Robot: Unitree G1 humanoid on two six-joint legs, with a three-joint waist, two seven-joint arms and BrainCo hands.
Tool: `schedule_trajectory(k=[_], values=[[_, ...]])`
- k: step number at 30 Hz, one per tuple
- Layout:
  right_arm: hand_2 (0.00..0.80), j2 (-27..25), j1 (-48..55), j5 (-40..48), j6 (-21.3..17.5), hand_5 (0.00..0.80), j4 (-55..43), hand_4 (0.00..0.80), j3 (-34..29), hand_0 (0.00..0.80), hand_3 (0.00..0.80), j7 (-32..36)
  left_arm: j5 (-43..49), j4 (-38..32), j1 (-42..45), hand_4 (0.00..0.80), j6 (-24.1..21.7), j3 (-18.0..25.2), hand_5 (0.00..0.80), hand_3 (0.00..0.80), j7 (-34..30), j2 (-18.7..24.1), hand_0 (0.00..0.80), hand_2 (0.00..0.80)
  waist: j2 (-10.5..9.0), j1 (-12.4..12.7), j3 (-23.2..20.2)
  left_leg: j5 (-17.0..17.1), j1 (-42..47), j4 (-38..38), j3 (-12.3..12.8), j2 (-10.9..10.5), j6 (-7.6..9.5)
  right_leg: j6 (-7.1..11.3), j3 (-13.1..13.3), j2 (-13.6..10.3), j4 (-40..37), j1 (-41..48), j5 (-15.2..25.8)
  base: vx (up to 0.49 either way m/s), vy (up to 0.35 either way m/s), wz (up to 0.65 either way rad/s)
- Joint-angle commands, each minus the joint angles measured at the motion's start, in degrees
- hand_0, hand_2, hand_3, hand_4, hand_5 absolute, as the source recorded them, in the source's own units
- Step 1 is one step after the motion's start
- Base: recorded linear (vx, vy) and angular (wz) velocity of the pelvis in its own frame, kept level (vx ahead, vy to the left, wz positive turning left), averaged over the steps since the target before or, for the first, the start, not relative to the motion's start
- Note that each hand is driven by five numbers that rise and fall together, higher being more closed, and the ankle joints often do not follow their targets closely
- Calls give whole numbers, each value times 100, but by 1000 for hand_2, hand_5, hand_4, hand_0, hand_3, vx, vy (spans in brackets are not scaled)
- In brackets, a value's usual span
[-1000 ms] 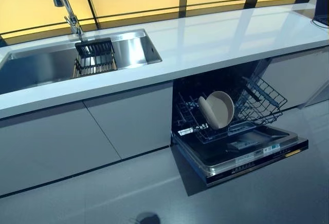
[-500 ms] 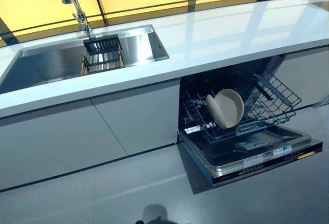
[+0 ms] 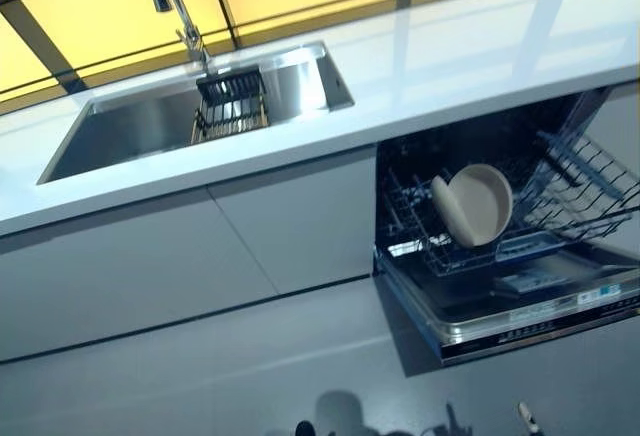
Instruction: Take plates into dishwasher
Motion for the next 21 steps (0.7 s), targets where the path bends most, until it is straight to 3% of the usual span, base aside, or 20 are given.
schedule_trajectory(k=[1,9,16,21], values=[[0,-201,-220,491,-381,0,-387,0,-237,0,0,85,-172,-66,-71,0,-139,-181,0,0,-86,7,0,0,109,-9,311,-694,-194,857,-16,-268,293,-627,-350,215,319,74,-250,-36,37,8],[0,-461,-619,938,-639,0,-628,0,-320,0,0,182,-250,-180,71,0,-192,-389,0,0,-152,-97,0,0,390,15,430,-662,-317,975,-60,-397,272,-660,-302,66,629,-139,-332,2,34,5],[0,-628,-1102,2333,-1022,0,-1000,0,-417,0,0,1152,-509,-211,265,0,-74,-357,0,0,-310,-187,0,0,535,40,487,-854,-526,1347,-43,-522,231,-671,-199,-161,1355,-493,-717,50,-2,7],[0,-842,-1466,2568,-1054,0,-1204,0,-450,0,0,1428,-506,-281,426,0,-24,-364,0,0,-312,-209,0,0,669,80,472,-914,-652,1560,-8,-547,225,-713,-166,-303,1685,-629,-855,31,35,4]])
